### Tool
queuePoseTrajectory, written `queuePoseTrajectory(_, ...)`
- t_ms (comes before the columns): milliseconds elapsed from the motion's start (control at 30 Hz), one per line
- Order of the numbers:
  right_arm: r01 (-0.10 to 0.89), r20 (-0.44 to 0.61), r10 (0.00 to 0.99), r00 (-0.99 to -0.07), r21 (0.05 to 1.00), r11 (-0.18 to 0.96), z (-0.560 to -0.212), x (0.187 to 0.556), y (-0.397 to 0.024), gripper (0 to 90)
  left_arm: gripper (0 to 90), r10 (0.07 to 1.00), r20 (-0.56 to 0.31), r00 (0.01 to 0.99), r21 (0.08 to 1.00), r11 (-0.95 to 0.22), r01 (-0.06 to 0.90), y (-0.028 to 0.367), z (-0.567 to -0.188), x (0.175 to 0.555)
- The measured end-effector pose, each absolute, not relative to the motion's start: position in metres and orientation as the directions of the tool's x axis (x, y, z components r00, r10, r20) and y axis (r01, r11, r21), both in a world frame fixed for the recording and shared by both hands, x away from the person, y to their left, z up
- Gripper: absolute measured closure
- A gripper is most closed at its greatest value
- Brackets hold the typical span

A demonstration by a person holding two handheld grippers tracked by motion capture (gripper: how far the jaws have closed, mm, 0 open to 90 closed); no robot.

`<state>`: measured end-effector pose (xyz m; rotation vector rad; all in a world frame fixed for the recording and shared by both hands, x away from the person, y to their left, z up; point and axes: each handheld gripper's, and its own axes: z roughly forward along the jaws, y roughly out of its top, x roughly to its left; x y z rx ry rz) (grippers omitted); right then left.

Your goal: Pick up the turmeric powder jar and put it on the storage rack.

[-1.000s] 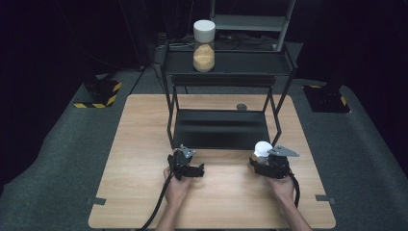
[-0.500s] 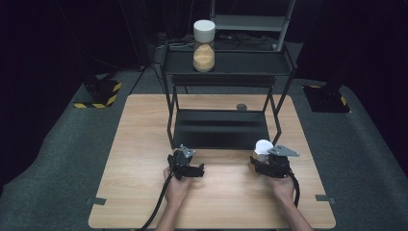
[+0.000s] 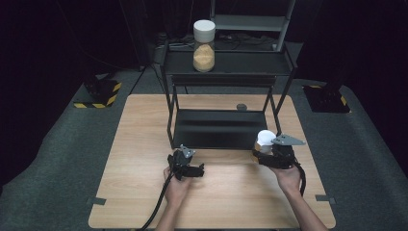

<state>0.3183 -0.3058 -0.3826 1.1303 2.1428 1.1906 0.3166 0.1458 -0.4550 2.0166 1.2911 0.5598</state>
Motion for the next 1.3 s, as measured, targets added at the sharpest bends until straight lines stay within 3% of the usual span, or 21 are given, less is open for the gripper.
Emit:
queuePoseTrajectory(567, 0.418, 0.028, 0.783, -0.622, 0.857, 0.301, -0.325, 0.341, -0.304, 30.1, 4.7, 0.908, -0.002, 0.418, 0.730, -0.284, 0.622, 0.146, -0.455, 0.317)
queuePoseTrajectory(1300, 0.407, -0.002, 0.789, -0.615, 0.856, 0.319, -0.270, 0.348, -0.305, 30.1, 4.7, 0.908, -0.001, 0.419, 0.729, -0.286, 0.622, 0.146, -0.455, 0.317)
